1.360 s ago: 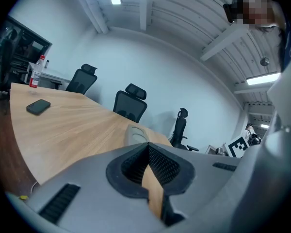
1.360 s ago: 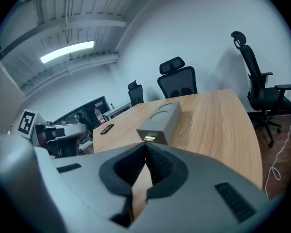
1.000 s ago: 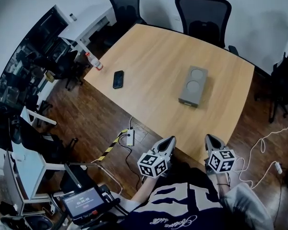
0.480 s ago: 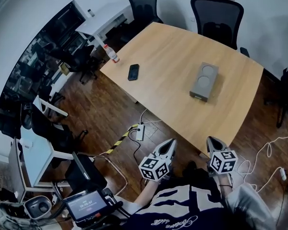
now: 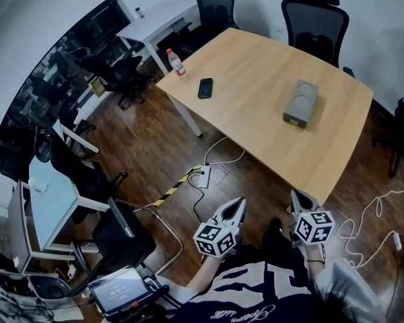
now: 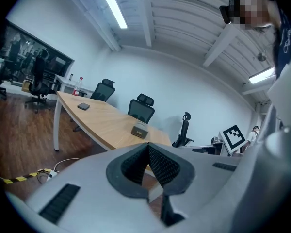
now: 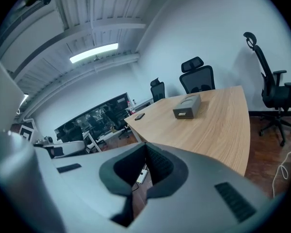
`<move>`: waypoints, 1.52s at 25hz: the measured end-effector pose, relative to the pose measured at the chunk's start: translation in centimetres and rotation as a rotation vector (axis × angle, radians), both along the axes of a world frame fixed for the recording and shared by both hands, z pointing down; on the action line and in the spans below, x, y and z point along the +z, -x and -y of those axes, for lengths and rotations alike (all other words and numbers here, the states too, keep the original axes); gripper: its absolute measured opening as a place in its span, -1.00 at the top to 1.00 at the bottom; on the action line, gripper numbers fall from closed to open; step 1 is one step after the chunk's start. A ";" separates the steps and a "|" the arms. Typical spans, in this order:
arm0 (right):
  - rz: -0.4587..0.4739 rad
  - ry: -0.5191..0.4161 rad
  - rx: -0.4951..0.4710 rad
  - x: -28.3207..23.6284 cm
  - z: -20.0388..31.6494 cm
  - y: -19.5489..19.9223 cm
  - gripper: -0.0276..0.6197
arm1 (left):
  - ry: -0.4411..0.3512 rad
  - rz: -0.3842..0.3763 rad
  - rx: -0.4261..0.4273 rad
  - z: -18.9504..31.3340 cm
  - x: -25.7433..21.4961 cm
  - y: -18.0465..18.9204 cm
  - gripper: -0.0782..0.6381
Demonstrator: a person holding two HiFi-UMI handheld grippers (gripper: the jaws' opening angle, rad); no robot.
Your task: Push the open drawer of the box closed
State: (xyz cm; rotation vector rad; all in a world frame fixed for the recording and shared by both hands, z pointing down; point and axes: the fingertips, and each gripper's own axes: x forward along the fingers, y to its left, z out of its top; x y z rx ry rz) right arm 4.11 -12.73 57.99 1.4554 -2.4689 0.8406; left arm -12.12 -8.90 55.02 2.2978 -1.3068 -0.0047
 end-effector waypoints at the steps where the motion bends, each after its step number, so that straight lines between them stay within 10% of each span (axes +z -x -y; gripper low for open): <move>1: 0.003 -0.004 0.003 -0.1 -1.1 0.9 0.92 | 0.000 0.006 0.010 -1.2 0.1 0.6 0.79; 17: -0.023 -0.017 0.056 -1.4 -14.2 0.3 0.92 | -0.027 -0.017 0.231 -11.2 -0.4 -4.4 0.79; 38: -0.002 -0.035 -0.065 -3.1 -20.1 -7.1 0.92 | -0.014 -0.007 0.147 -17.3 -1.2 -13.3 0.79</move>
